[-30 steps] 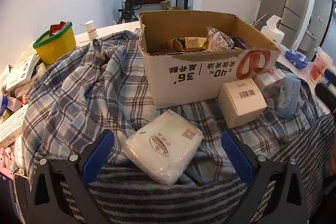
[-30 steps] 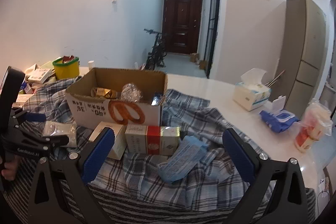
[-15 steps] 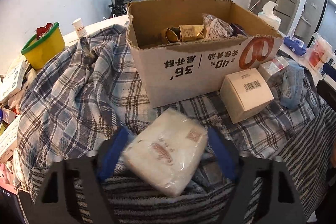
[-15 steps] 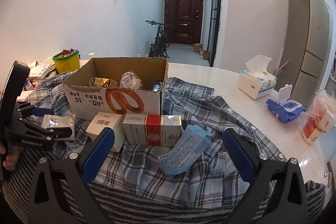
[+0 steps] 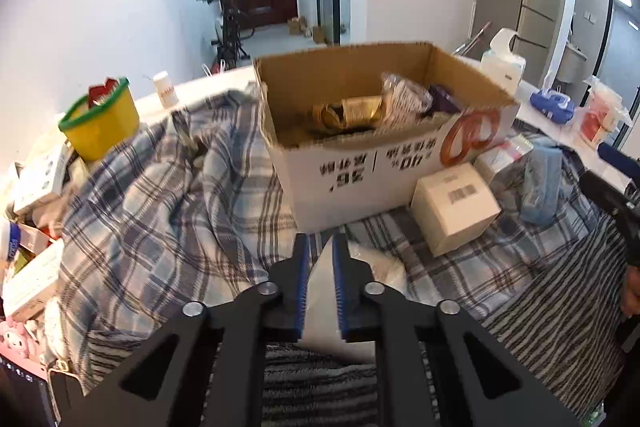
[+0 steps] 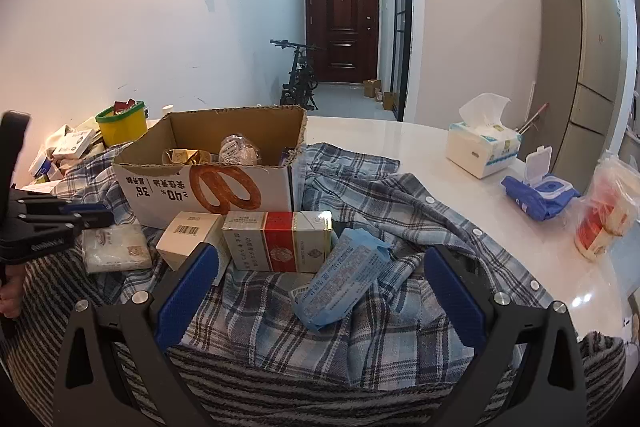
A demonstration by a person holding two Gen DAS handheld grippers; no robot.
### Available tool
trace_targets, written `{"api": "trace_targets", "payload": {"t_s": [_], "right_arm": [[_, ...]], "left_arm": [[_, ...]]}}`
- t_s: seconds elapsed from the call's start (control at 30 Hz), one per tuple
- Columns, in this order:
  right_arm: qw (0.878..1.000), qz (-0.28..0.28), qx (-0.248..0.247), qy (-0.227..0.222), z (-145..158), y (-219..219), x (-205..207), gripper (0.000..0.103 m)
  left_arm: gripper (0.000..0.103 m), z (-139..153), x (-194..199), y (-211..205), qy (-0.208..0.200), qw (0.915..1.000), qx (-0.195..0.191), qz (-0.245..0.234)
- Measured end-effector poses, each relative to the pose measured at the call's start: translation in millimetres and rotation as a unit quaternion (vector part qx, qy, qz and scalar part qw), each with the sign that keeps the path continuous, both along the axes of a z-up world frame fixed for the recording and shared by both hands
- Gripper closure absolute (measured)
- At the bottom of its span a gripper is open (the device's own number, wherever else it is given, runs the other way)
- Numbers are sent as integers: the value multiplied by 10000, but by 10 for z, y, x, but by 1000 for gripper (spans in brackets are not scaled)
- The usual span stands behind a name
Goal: Organize objects
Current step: 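Close the left gripper around the white wrapped package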
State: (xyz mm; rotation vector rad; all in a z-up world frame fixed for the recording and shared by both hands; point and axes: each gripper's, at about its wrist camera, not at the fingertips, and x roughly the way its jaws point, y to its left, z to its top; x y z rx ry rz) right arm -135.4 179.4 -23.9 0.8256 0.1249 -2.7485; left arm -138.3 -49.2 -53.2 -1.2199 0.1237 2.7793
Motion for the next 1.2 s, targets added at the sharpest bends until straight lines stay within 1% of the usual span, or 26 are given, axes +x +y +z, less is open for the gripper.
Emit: {"api": "trace_targets", "payload": {"t_s": [0.07, 0.13, 0.23, 0.3, 0.37, 0.47, 0.5, 0.57, 0.67, 0.8, 0.93, 1.07, 1.2], "right_arm": [[10000, 3, -2, 13, 0, 11, 2, 1], [10000, -23, 22, 54, 2, 15, 9, 1], [10000, -22, -32, 57, 8, 29, 10, 1], [10000, -31, -66, 62, 13, 52, 14, 1], [9999, -40, -87, 66, 12, 64, 19, 1], [9999, -53, -118, 52, 7, 89, 21, 1], [9999, -54, -132, 48, 7, 100, 22, 1], [9998, -57, -160, 54, 11, 121, 29, 1], [9997, -75, -212, 59, 17, 149, 32, 1], [9995, -72, -288, 50, 16, 172, 45, 1], [9995, -72, -305, 26, 3, 187, 44, 1], [9991, -76, -413, -21, -5, 196, 29, 1], [9992, -67, -400, -21, -13, 193, 26, 1]], "left_arm": [[96, 92, 41, 19, 141, 9999, 9, -11], [97, 176, 66, 34, 226, 9997, 67, -45], [97, 280, 129, 74, 342, 9990, 278, -79], [97, 336, 170, 83, 367, 9981, 489, -105], [97, 372, 214, 70, 337, 9961, 809, -114], [97, 370, 258, 92, 279, 9939, 1053, -153], [97, 357, 277, 117, 255, 9941, 1039, -181], [97, 292, 299, 213, 160, 9958, 856, -296], [97, 146, 289, 290, -138, 9952, 910, -343], [97, -23, 263, 328, -378, 9949, 863, -346], [97, -206, 227, 367, -686, 9924, 947, -379], [97, -312, 236, 382, -775, 9908, 1026, -415], [97, -303, 256, 335, -785, 9897, 1129, -407]]}}
